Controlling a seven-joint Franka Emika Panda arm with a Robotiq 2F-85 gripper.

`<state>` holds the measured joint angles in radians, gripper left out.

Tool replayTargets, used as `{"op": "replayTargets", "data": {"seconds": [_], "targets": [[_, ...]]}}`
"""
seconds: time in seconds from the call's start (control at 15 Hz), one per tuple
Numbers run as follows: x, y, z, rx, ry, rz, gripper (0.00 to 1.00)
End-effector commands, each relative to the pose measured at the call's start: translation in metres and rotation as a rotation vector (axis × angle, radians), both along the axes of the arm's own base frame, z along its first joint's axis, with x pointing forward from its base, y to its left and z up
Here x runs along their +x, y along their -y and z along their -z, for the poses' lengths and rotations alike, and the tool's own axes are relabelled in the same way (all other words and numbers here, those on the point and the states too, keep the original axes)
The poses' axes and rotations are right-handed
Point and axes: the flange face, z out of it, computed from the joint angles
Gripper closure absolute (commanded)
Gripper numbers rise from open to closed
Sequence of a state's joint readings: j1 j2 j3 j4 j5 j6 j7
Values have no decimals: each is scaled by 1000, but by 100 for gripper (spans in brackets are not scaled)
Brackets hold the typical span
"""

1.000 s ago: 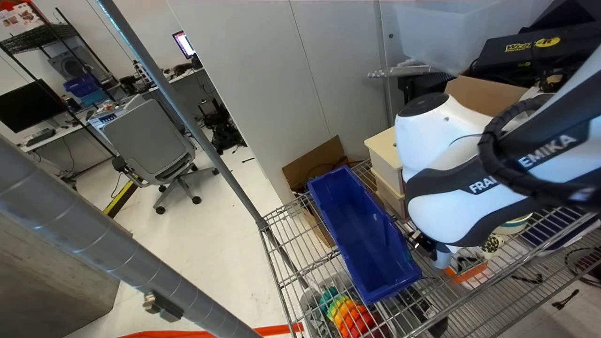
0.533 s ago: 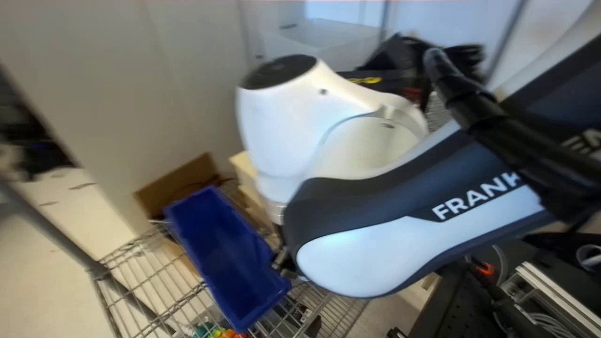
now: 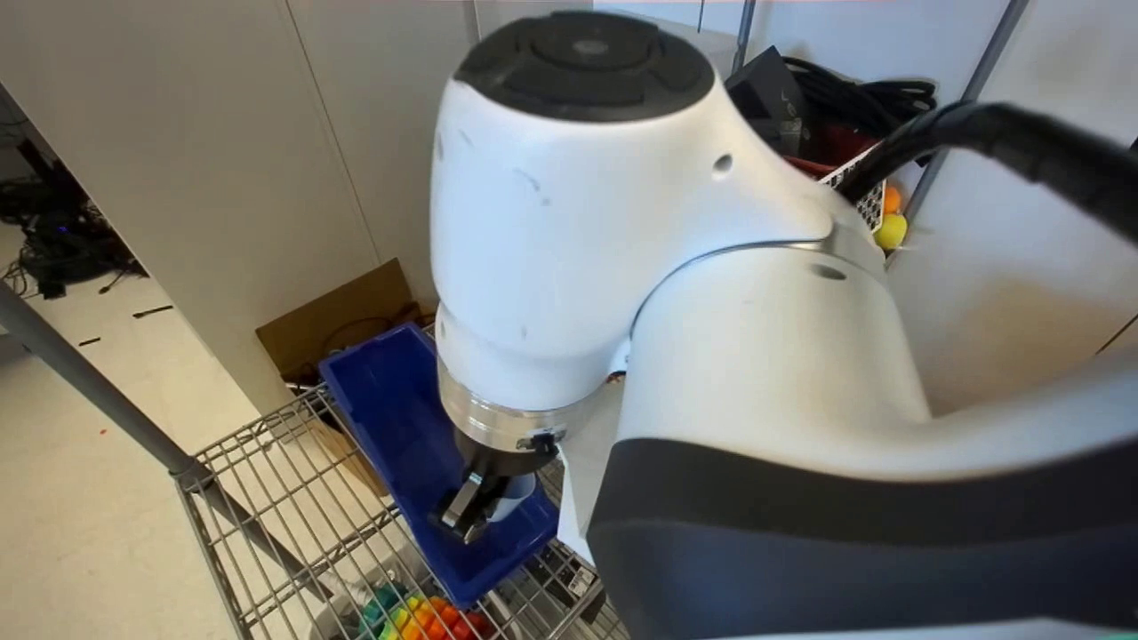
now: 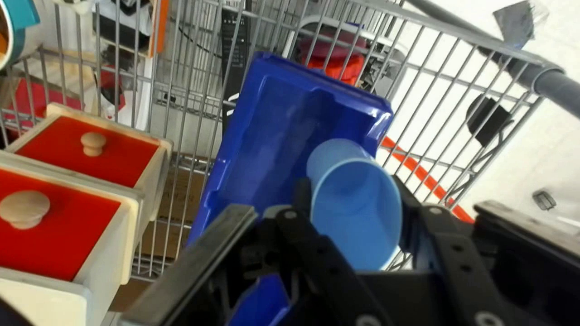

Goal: Put the blue cup in the blue container

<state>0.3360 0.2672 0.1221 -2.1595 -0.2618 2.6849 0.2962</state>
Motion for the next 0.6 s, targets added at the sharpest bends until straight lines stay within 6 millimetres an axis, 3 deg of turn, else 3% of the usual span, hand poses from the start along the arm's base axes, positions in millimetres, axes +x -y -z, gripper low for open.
{"op": "replayTargets", "data": {"seconds": [0.0,0.27,0.53], "targets": [[39,9,25,-5,53,3,82],[70,23,61,-10,5,45,82],[68,15,95,-21,-43,19,82]]}}
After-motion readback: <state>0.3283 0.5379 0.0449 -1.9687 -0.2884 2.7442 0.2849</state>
